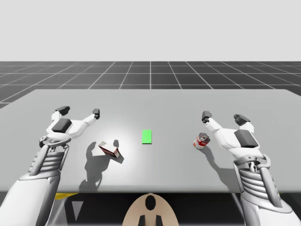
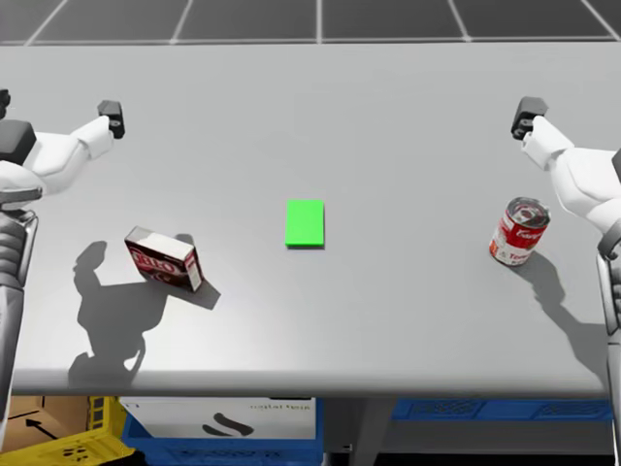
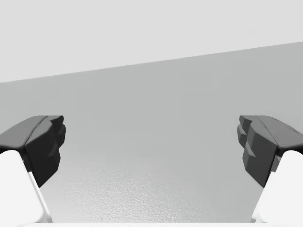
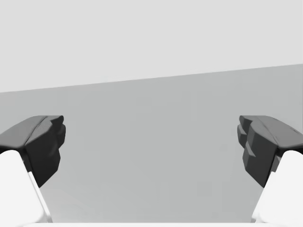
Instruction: Look at the card. If it is red, pick the object on the left. If it is green, pick the object on the right.
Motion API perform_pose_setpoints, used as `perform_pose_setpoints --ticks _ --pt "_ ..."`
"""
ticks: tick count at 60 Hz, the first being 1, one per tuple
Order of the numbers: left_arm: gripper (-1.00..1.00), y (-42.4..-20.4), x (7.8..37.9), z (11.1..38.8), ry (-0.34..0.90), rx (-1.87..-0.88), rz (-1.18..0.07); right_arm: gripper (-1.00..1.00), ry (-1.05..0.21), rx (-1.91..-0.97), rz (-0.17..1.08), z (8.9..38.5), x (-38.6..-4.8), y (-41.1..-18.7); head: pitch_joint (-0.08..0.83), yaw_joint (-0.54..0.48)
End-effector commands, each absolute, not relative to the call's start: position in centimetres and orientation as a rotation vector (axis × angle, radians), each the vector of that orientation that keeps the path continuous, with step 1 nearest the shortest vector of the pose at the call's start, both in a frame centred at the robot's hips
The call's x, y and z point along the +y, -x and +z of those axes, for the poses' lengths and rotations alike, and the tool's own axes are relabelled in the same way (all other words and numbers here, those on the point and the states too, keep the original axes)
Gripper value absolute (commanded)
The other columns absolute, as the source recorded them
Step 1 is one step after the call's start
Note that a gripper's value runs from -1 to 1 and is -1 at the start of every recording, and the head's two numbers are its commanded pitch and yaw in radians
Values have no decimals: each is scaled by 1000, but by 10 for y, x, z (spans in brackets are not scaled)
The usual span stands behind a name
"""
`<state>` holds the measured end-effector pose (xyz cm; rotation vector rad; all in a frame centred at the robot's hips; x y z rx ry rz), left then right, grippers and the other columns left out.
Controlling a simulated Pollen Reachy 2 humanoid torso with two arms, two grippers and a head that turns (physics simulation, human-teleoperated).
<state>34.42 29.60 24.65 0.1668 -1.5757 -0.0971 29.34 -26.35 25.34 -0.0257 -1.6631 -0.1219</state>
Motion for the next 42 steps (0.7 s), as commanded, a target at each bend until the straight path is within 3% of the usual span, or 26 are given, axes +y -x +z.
perform_pose_setpoints --ticks 1,16,42 --pt "-1000 -344 296 247 -166 -1576 -98 -1000 20 -1661 -125 253 -263 -293 699 23" --pt "-1000 -344 295 247 -165 -1577 -100 -1000 18 -1664 -126 254 -263 -293 690 -2" --pt "-1000 -344 293 247 -157 -1575 -107 -1000 14 -1662 -126 253 -262 -294 727 -366"
